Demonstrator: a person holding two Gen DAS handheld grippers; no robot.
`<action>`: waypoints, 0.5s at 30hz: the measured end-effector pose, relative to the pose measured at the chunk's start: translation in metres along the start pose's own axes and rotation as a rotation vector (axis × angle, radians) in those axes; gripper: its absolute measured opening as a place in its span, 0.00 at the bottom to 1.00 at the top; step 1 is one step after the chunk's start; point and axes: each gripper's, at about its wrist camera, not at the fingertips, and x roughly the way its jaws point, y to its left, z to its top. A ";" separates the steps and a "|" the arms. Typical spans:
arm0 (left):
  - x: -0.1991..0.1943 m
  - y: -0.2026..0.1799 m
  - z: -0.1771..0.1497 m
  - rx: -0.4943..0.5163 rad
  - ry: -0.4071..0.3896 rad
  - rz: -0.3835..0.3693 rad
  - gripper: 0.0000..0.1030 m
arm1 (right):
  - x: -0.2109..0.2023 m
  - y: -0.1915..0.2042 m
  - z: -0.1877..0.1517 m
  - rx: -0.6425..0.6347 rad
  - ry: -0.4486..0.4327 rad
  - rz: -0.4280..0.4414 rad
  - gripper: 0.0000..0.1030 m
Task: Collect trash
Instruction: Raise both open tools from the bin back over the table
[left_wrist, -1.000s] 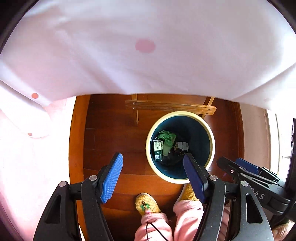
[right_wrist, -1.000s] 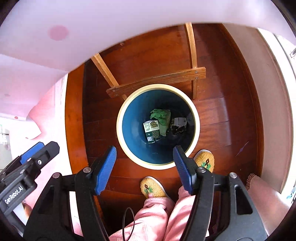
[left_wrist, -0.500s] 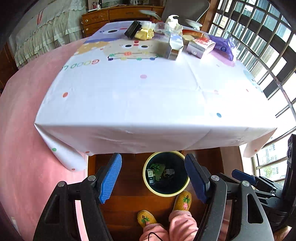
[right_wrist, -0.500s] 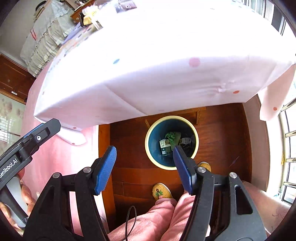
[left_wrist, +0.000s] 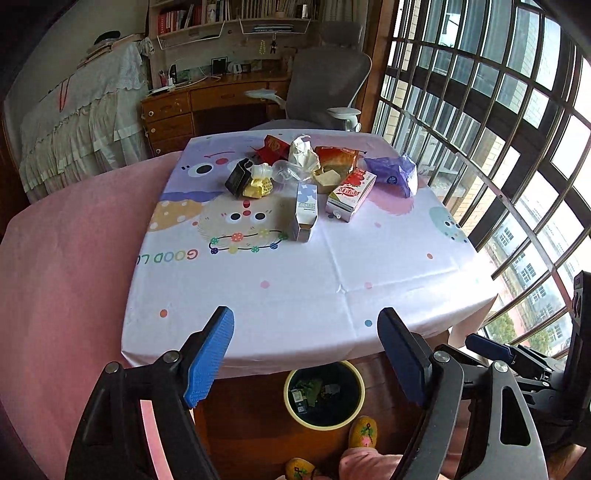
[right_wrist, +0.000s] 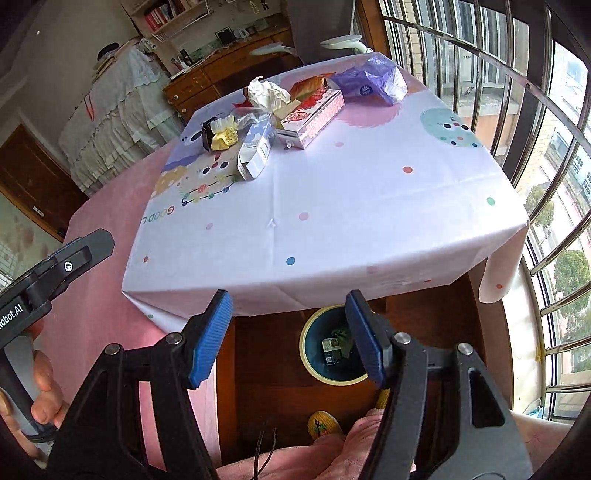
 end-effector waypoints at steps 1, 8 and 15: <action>-0.005 -0.002 0.004 0.007 -0.008 0.000 0.79 | -0.005 0.001 0.004 -0.006 -0.012 -0.003 0.59; -0.015 -0.010 0.034 0.027 -0.020 -0.011 0.79 | -0.031 0.004 0.039 -0.073 -0.103 -0.028 0.59; 0.014 -0.030 0.069 0.075 -0.010 -0.002 0.79 | -0.030 -0.006 0.097 -0.167 -0.154 -0.051 0.59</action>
